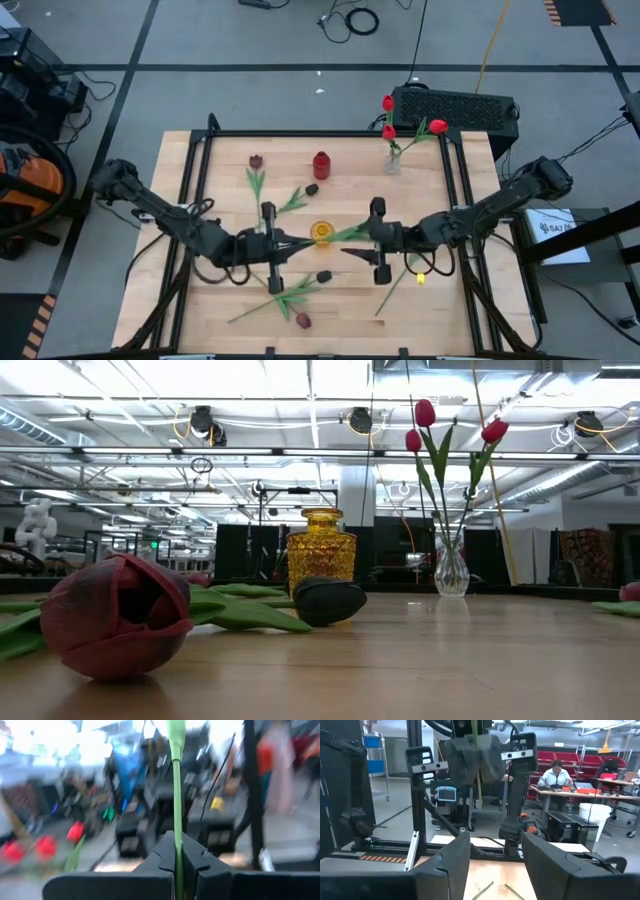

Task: Sort flowers into vase by color
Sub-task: Put the bottom right black flower into the red vase

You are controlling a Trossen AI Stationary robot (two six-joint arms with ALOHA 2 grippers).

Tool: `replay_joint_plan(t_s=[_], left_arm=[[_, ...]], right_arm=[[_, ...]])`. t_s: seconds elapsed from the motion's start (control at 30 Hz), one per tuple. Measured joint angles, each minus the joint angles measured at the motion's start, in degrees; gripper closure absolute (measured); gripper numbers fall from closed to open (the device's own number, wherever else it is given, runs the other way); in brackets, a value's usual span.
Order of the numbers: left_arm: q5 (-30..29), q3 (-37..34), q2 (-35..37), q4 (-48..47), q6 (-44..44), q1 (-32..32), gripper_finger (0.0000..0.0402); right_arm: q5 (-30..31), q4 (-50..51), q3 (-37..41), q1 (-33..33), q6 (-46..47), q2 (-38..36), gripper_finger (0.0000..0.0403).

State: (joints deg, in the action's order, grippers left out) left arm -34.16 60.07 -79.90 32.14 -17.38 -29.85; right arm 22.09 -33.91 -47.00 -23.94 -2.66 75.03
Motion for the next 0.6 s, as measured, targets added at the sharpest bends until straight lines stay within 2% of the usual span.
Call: replay_joint_plan(t_s=[0.17,0.33,0.47,0.6], left_arm=[[12.1,-5.5,-2.6,19.2,-1.3,3.6,0.0398],[20.9,-7.1,-6.4,28.2,-0.5,7.1,0.0398],[23.7,-7.1,-10.0,33.5,1.4,9.3,0.0398],[25.9,-7.1,-12.7,37.2,3.4,11.2,0.0398]], right_arm=[[0.0,-4.2,0.0,0.0,1.5,2.8,0.0232],[-0.1,-10.3,0.0,0.2,1.9,7.7,0.0232],[0.0,-15.4,-0.2,1.0,1.5,11.5,0.0232],[-0.3,-14.9,-1.3,2.4,1.5,13.8,0.0232]])
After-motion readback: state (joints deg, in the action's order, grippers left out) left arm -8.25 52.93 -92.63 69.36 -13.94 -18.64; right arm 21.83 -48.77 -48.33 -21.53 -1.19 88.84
